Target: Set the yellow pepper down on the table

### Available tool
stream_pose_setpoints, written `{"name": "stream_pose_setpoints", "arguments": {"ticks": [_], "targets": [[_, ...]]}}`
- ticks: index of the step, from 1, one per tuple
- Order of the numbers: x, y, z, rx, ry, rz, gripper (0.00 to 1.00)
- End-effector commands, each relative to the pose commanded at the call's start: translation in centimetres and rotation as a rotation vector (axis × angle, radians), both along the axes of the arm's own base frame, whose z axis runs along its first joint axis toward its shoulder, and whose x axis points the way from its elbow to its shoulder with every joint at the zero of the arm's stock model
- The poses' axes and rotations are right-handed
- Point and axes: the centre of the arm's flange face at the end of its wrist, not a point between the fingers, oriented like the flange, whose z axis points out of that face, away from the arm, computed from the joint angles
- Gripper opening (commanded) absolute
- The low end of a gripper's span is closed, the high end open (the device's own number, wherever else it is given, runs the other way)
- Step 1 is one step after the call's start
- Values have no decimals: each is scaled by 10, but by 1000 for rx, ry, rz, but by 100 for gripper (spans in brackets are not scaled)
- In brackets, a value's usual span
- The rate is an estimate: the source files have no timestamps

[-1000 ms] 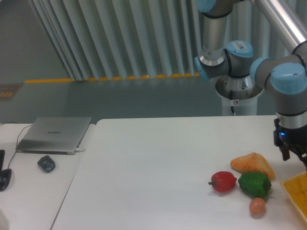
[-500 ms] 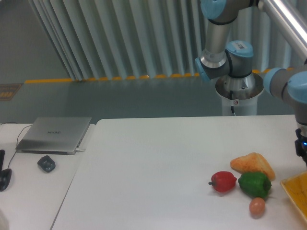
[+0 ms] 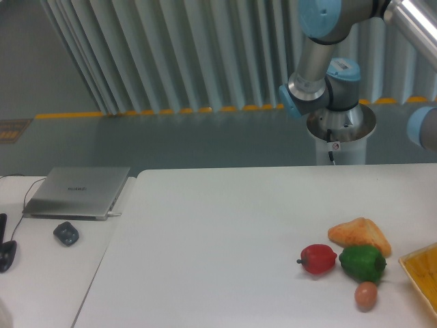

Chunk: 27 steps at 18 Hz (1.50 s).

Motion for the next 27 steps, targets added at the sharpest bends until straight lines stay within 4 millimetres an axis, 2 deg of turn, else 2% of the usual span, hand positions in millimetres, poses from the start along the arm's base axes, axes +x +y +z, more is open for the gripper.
{"name": "stream_pose_setpoints", "arguments": {"ticks": [4, 6, 8, 10, 11, 15, 21, 27], "targets": [[-14, -13, -22, -36, -28, -20, 100], [-20, -28, -31, -44, -47, 1, 100], [-27, -32, -44, -51, -62, 10, 100], [-33, -37, -45, -55, -61, -1, 100], [-36, -38, -51, -65, -68, -14, 100], [-43, -35, -49, -60, -58, -16, 100], [-56, -29, -60, -57, -57, -15, 100], [-59, -26, -65, -55, -58, -9, 100]]}}
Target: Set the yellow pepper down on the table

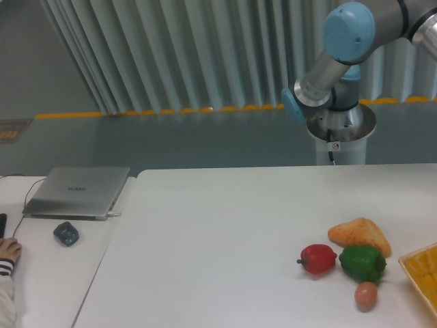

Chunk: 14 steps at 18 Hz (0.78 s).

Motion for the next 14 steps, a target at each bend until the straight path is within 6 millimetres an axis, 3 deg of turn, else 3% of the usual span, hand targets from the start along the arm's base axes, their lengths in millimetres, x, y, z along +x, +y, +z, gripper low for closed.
{"name": "stream_pose_setpoints", "arguments": {"ticks": [14], "targets": [[-3, -6, -10, -10, -15, 4, 97]]}}
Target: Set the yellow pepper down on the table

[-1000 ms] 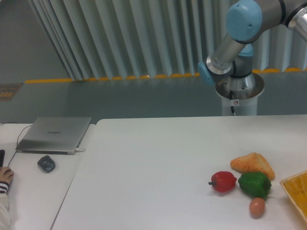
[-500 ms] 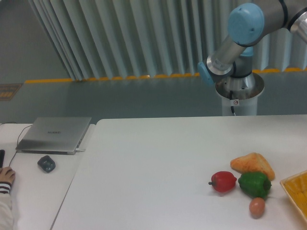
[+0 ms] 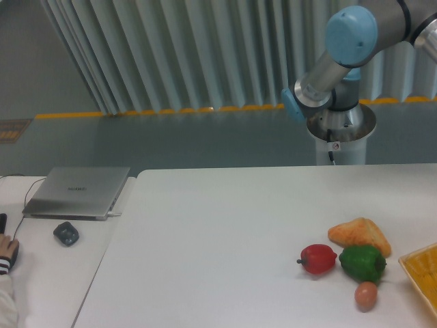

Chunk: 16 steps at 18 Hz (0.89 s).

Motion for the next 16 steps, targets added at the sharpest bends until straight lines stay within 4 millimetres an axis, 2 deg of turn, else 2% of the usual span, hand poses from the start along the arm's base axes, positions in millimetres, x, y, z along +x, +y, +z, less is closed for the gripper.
{"name": "stream_pose_setpoints", "arguments": {"ticks": [1, 3, 4, 6, 10, 11, 12, 16], "targets": [[0, 0, -1, -1, -1, 0, 89], [1, 0, 0, -2, -1, 0, 82], [1, -1, -1, -2, -3, 5, 68], [2, -1, -1, -3, -5, 2, 68], [3, -1, 0, 0, -3, 11, 57], [3, -2, -1, -2, -7, 9, 54], [4, -1, 0, -2, -6, 12, 45], [7, -1, -1, -5, -12, 11, 43]]}}
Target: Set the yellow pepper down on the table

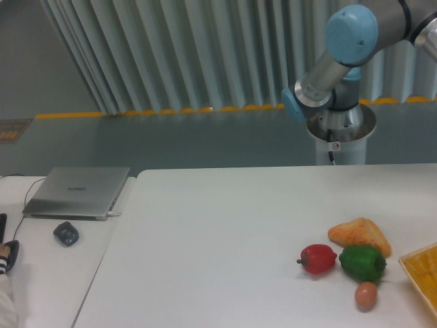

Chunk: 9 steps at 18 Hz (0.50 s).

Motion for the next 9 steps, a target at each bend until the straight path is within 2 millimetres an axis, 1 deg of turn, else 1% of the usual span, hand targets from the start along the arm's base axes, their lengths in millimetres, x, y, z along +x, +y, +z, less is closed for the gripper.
{"name": "stream_pose_setpoints", "arguments": {"ticks": [1, 2, 8, 9], "targets": [[0, 0, 1, -3, 3, 4, 35], [-1, -1, 2, -1, 4, 4, 34], [8, -5, 34, 5, -13, -10, 35], [9, -4, 38, 17, -11, -13, 37]]}}
